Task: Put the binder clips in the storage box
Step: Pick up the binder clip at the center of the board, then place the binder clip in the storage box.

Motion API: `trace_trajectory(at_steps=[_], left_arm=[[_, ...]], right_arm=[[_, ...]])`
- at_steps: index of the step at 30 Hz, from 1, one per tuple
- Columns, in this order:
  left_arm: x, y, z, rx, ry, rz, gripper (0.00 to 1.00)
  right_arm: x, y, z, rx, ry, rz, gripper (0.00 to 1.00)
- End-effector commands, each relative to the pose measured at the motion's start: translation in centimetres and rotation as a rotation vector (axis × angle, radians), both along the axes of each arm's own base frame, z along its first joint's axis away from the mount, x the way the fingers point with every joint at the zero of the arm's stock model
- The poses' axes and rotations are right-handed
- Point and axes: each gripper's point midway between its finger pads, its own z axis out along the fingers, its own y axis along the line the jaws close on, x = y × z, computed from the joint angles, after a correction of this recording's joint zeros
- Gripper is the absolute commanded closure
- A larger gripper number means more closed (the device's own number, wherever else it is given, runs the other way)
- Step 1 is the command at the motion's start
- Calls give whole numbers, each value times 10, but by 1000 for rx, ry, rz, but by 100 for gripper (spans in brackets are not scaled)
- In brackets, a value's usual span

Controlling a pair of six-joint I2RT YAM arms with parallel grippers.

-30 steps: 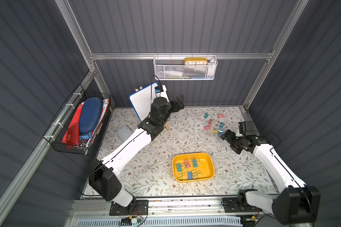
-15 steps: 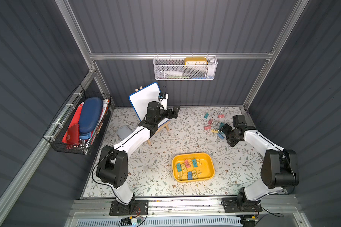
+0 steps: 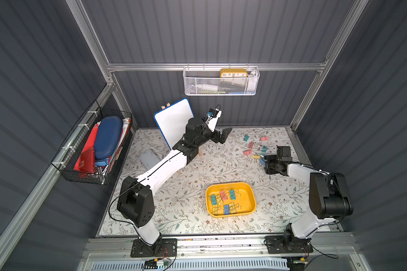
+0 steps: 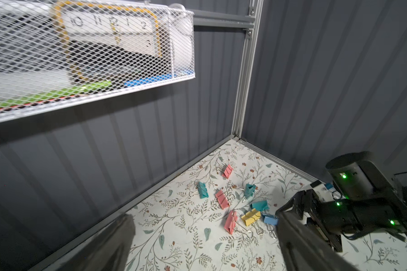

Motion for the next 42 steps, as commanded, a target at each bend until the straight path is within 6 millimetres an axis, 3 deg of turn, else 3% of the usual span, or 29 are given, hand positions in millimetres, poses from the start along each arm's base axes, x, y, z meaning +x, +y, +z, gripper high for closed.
trace_trajectory(at_steps=[1, 3, 7, 10, 13, 15, 20, 21, 22, 24, 26, 31, 35, 38, 42], left_arm=[[-3, 7, 5, 28, -32, 34, 1], [-4, 7, 3, 21, -30, 32, 1], [-3, 5, -4, 24, -17, 32, 1], [-2, 5, -4, 26, -18, 35, 1], [-2, 5, -6, 27, -10, 36, 1], [-2, 5, -8, 27, -6, 36, 1], [-3, 3, -7, 16, -1, 24, 1], [-4, 2, -4, 10, -8, 19, 1], [-6, 3, -19, 26, 18, 14, 1], [-9, 3, -19, 22, 15, 1, 1], [-11, 1, -20, 21, 17, -12, 1], [-9, -1, -30, 34, 37, -16, 1], [-7, -1, -35, 37, 42, -7, 1], [-6, 0, -34, 37, 40, -3, 1], [-5, 4, -32, 39, 33, 20, 1]], right_arm=[[6, 3, -6, 49, -23, -28, 52], [8, 3, -8, 47, -30, -31, 56], [11, 3, -11, 31, -34, -7, 75], [5, -1, -13, 13, -24, -6, 97], [3, -3, 1, 6, -71, 25, 100], [-3, -6, 19, -31, -95, 55, 100], [-34, -3, 89, -218, -156, 265, 100], [-45, 8, 103, -217, -176, 351, 100], [-56, 16, 115, -225, -203, 425, 100], [-84, 44, 141, -198, -284, 599, 100], [-116, 69, 150, -148, -296, 729, 100], [-191, 123, 145, -179, -177, 1032, 100], [-233, 138, 131, -237, 7, 1252, 100], [-250, 143, 116, -238, 142, 1372, 100], [-244, 151, 90, -313, 249, 1446, 100]])
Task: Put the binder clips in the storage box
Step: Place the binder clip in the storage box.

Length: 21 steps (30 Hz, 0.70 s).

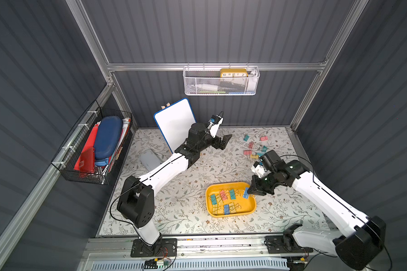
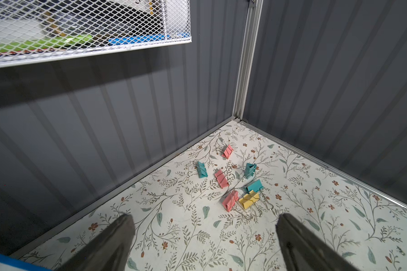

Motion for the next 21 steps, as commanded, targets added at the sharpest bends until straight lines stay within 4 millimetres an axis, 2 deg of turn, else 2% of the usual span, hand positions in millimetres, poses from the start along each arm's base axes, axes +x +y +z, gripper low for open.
trace_trajectory(at_steps=[1, 5, 10, 15, 18, 21], left_arm=[[0, 4, 2, -5, -10, 19, 1], [1, 3, 0, -1, -9, 24, 1], [1, 1, -2, -6, -1, 12, 1], [1, 1, -2, -6, 0, 15, 1], [1, 1, -2, -7, 1, 14, 1], [2, 2, -2, -5, 0, 19, 0]], right_arm=[[-8, -6, -16, -127, 43, 91, 100], [3, 15, -31, -145, 37, 148, 100], [11, 22, -57, -208, 52, 162, 100], [8, 27, -74, -230, 61, 202, 100], [0, 34, -83, -213, 88, 245, 100], [-1, 33, -82, -227, 74, 245, 100]])
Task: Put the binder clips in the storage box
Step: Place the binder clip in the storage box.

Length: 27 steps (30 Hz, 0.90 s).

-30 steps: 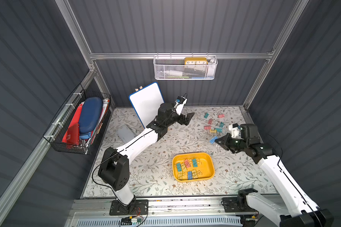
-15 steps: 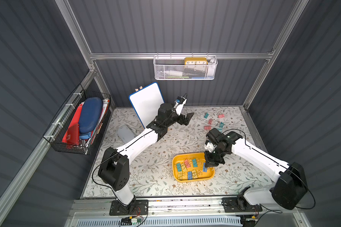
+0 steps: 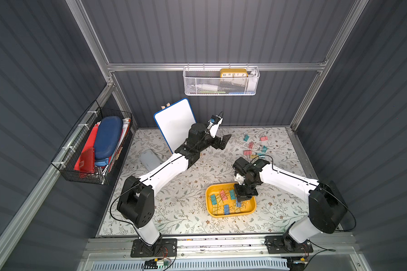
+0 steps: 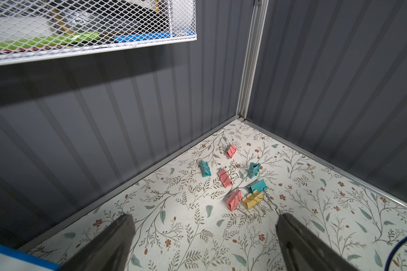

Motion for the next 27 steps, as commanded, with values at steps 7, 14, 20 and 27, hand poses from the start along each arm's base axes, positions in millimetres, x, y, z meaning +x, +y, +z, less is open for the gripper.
trace_trajectory(at_steps=[7, 14, 20, 27], left_arm=[[-1, -1, 0, -14, 1, -6, 1], [-1, 0, 1, -14, -2, 1, 1], [0, 0, 1, -14, 0, 2, 1], [0, 0, 1, -15, 1, 1, 1]], right_arm=[[11, 24, 35, 153, -108, -2, 100], [-15, 35, 4, 111, 21, 76, 100], [-5, 28, 7, 54, -45, 67, 92], [23, 23, 30, 39, -209, -1, 92]])
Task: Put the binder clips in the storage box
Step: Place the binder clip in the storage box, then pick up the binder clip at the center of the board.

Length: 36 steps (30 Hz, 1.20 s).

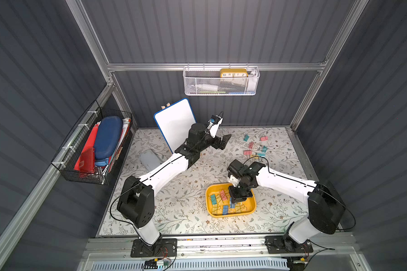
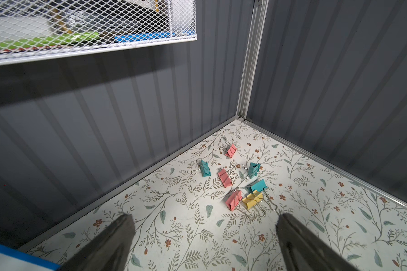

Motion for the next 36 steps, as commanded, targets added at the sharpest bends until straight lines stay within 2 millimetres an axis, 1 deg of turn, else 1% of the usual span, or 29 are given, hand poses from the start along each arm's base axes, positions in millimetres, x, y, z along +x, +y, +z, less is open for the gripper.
trace_trajectory(at_steps=[1, 3, 6, 7, 11, 15, 17, 19, 21, 23, 25, 27, 28, 29, 33, 34, 36], left_arm=[[-1, -1, 1, -15, 1, 0, 1], [0, -1, 1, -15, 1, 0, 1], [-1, 0, 1, -14, 0, -1, 1], [-1, 0, 3, -17, -1, 1, 1], [0, 1, 1, -12, -3, 8, 1], [0, 2, 3, -11, -6, 12, 1], [0, 2, 2, -8, -6, 15, 1], [0, 2, 2, -10, -6, 14, 1], [0, 2, 2, -11, -5, 12, 1], [0, 1, 3, -12, -6, 11, 1], [1, 2, 3, -13, -7, 13, 1], [0, 3, 5, -19, -6, 17, 1], [0, 3, 7, -22, -10, 17, 1], [-2, 3, 9, -26, -15, 16, 1], [-7, 6, 18, -37, -39, 7, 1], [-8, 6, 20, -38, -43, 6, 1], [-8, 6, 21, -36, -49, 5, 1]], right_arm=[[27, -6, 23, -18, -156, -62, 92], [37, -12, 24, -55, -200, -79, 92], [44, -17, 18, -110, -185, -98, 92], [45, -16, 16, -121, -170, -102, 92], [53, -1, 10, -90, -152, -88, 92], [58, 0, 1, -119, -136, -89, 90], [57, 4, 0, -110, -119, -83, 87], [57, 7, 0, -99, -114, -83, 80], [59, 9, 6, -81, -130, -89, 73], [64, 8, 16, -67, -167, -103, 70], [76, 5, 35, -35, -239, -132, 69], [93, -3, 56, 10, -314, -177, 67], [103, -11, 67, 28, -352, -216, 67], [119, -22, 79, 52, -406, -277, 66], [174, -76, 108, 121, -548, -555, 63], [187, -93, 113, 114, -582, -623, 62], [207, -117, 115, 90, -609, -738, 61]])
